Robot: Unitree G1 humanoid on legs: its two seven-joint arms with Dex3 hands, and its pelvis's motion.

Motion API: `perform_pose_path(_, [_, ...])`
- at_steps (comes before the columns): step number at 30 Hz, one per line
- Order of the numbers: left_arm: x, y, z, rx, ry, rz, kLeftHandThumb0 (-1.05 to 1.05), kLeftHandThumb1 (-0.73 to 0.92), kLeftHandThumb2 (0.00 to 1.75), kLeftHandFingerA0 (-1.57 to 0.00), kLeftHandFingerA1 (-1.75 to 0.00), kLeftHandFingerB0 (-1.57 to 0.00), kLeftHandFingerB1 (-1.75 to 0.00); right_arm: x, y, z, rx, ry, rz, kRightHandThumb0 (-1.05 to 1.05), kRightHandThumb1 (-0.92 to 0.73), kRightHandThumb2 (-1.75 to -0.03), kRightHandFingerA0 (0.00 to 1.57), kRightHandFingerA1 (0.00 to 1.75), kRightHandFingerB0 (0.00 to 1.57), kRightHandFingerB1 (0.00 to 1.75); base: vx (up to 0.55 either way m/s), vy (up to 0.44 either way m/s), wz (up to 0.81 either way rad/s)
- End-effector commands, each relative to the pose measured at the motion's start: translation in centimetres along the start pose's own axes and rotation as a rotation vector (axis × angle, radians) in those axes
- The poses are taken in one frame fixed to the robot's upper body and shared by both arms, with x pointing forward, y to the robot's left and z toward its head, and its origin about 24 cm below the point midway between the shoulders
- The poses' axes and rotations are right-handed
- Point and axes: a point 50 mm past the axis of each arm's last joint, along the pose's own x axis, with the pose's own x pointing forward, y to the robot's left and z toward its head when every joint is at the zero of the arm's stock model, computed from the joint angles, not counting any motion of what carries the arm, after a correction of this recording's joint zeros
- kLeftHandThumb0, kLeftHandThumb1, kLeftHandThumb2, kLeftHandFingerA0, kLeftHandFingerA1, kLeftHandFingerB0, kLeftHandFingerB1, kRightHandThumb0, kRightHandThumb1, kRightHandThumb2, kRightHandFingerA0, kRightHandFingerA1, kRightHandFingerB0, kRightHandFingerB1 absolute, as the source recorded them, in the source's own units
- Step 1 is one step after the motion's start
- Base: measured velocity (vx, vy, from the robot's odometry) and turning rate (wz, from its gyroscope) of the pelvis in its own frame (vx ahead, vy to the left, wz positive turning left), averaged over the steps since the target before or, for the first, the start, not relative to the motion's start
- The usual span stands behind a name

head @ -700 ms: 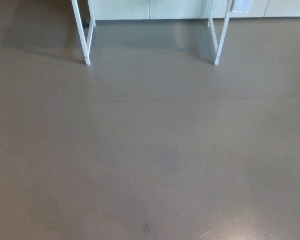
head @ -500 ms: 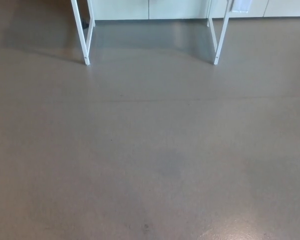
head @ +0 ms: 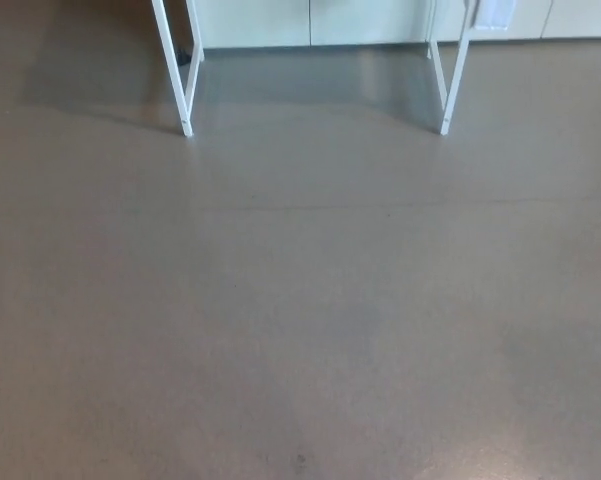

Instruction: The robot walk towards a table in front and uses its left hand to pick up the pot from the base and pour water to the cup on the right hand side

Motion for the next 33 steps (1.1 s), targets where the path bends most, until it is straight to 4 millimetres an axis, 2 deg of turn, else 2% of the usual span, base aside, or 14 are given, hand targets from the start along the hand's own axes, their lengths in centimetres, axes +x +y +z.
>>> perform_pose_path(1, [-0.12, 0.04, 0.99, -0.052, -0.052, -0.055, 0.03, 0.45, 0.87, -0.20, -0.51, -0.16, -0.48, 0.34, 0.30, 0.21, 0.060, -0.023, 0.034, -0.11, -0.54, -0.94, 0.29, 0.55, 0.06, 0.45, -0.03, 0.102, -0.02])
perform_pose_path(7, [-0.07, -0.12, 1.21, -0.057, -0.053, -0.064, 0.03, 0.43, 0.86, -0.23, -0.52, -0.17, -0.48, 0.51, 0.50, 0.35, 0.080, -0.030, 0.035, -0.10, -0.53, -0.94, 0.31, 0.56, 0.07, 0.46, 0.11, 0.317, -0.13])
perform_pose_path(10, [-0.01, -0.26, 1.38, -0.050, -0.058, -0.059, 0.05, 0.42, 0.85, -0.24, -0.53, -0.18, -0.48, 0.30, 0.83, 0.68, 0.073, -0.040, 0.046, -0.01, -0.54, -0.95, 0.19, 0.51, 0.11, 0.47, 0.17, 0.298, -0.03])
perform_pose_path(13, [-0.03, -0.30, 1.41, -0.046, -0.059, -0.057, 0.05, 0.42, 0.85, -0.24, -0.53, -0.18, -0.48, 0.21, 0.89, 0.72, 0.073, -0.042, 0.049, -0.01, -0.54, -0.95, 0.19, 0.51, 0.11, 0.47, 0.19, 0.100, 0.03])
perform_pose_path(14, [0.13, -0.33, 1.52, -0.044, -0.059, -0.052, 0.06, 0.41, 0.85, -0.20, -0.51, -0.19, -0.49, 0.35, 0.86, 0.74, 0.090, -0.048, 0.063, 0.02, -0.77, -0.63, 0.27, 0.36, 0.16, 0.30, 0.21, 0.022, 0.03])
perform_pose_path(22, [0.31, -0.36, 1.61, -0.037, -0.050, -0.053, 0.05, 0.42, 0.85, -0.21, -0.51, -0.19, -0.49, 0.54, 0.85, 0.68, 0.101, -0.046, 0.065, 0.02, -0.75, -0.62, 0.27, 0.35, 0.18, 0.31, 0.20, -0.118, 0.14])
perform_pose_path(23, [0.26, -0.34, 1.58, -0.033, -0.051, -0.051, 0.06, 0.43, 0.86, -0.22, -0.52, -0.19, -0.49, 0.54, 0.85, 0.58, 0.102, -0.042, 0.059, 0.01, -0.55, -0.96, 0.19, 0.51, 0.12, 0.48, 0.29, -0.317, 0.08])
perform_pose_path(28, [0.17, -0.31, 1.53, -0.029, -0.052, -0.049, 0.06, 0.43, 0.86, -0.22, -0.52, -0.19, -0.49, 0.52, 0.83, 0.46, 0.097, -0.038, 0.047, 0.01, -0.55, -0.96, 0.19, 0.51, 0.12, 0.48, 0.23, -0.183, 0.11])
perform_pose_path(29, [0.22, -0.28, 1.53, -0.030, -0.049, -0.053, 0.05, 0.43, 0.86, -0.19, -0.51, -0.18, -0.48, 0.46, 0.71, 0.39, 0.092, -0.039, 0.055, -0.01, -0.76, -0.62, 0.29, 0.36, 0.18, 0.30, 0.15, -0.074, -0.03])
perform_pose_path(32, [0.24, -0.27, 1.53, -0.030, -0.047, -0.055, 0.05, 0.43, 0.86, -0.19, -0.51, -0.18, -0.48, 0.43, 0.66, 0.36, 0.089, -0.039, 0.058, -0.01, -0.76, -0.62, 0.29, 0.36, 0.18, 0.30, 0.18, -0.005, -0.08])
perform_pose_path(33, [0.20, -0.22, 1.48, -0.033, -0.050, -0.066, 0.05, 0.44, 0.87, -0.19, -0.51, -0.17, -0.48, 0.26, 0.70, 0.44, 0.088, -0.045, 0.068, 0.01, -0.75, -0.62, 0.25, 0.35, 0.16, 0.30, 0.21, 0.094, -0.15])
